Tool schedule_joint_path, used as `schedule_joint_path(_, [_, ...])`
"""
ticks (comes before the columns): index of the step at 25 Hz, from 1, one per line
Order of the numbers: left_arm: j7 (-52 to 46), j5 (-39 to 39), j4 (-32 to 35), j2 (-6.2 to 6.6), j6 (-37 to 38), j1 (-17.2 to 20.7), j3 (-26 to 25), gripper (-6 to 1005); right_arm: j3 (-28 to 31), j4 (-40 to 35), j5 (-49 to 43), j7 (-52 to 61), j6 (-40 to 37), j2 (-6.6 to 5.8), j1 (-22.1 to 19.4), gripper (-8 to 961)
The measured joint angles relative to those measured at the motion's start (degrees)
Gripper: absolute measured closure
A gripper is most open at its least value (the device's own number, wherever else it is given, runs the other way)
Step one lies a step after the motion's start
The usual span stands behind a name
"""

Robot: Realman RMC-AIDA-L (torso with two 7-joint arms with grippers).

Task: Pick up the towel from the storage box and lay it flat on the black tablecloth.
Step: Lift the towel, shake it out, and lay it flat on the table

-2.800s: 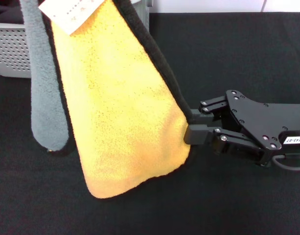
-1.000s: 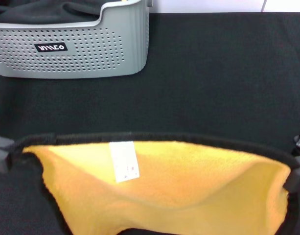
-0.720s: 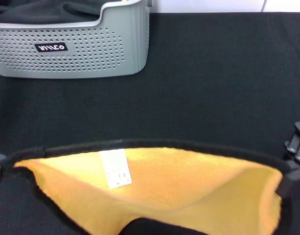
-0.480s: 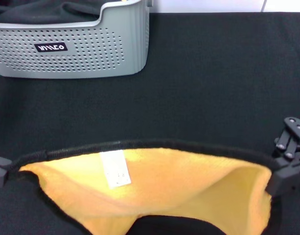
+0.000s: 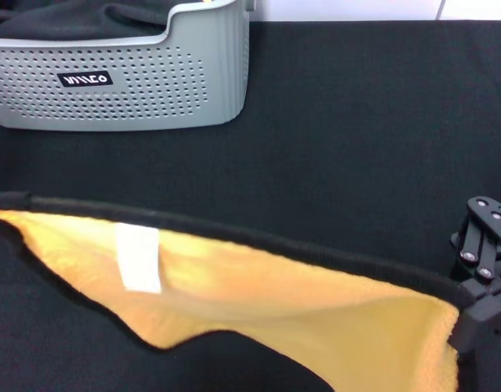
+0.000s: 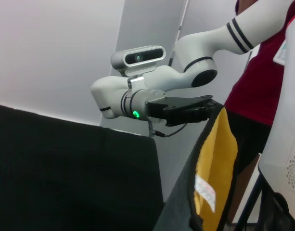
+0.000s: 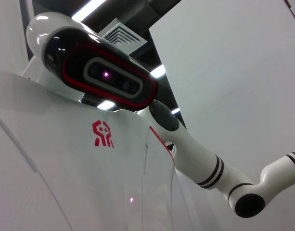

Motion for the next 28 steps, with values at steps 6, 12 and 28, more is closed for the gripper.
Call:
schedule_joint_path(6, [-4.61,-1.26,5.71,1.83,0.19,3.79,-2.85,971,1.01,-0.92,0.68,0.68,-0.22,-0.66,-1.34,929])
schedule_joint_path(12, [-8.46,-3.91,11.8,3.05,0.33,6.83,-3.37,971,1.77,-4.93,0.71,2.62,-0.29,-1.26,-2.21,927])
schedule_joint_path(28, [-9.61,14.33,10.48,-5.18,-0.49,2.68,-8.56,970,7.54,7.63,-5.46,1.34,9.92,1.91,2.87,921])
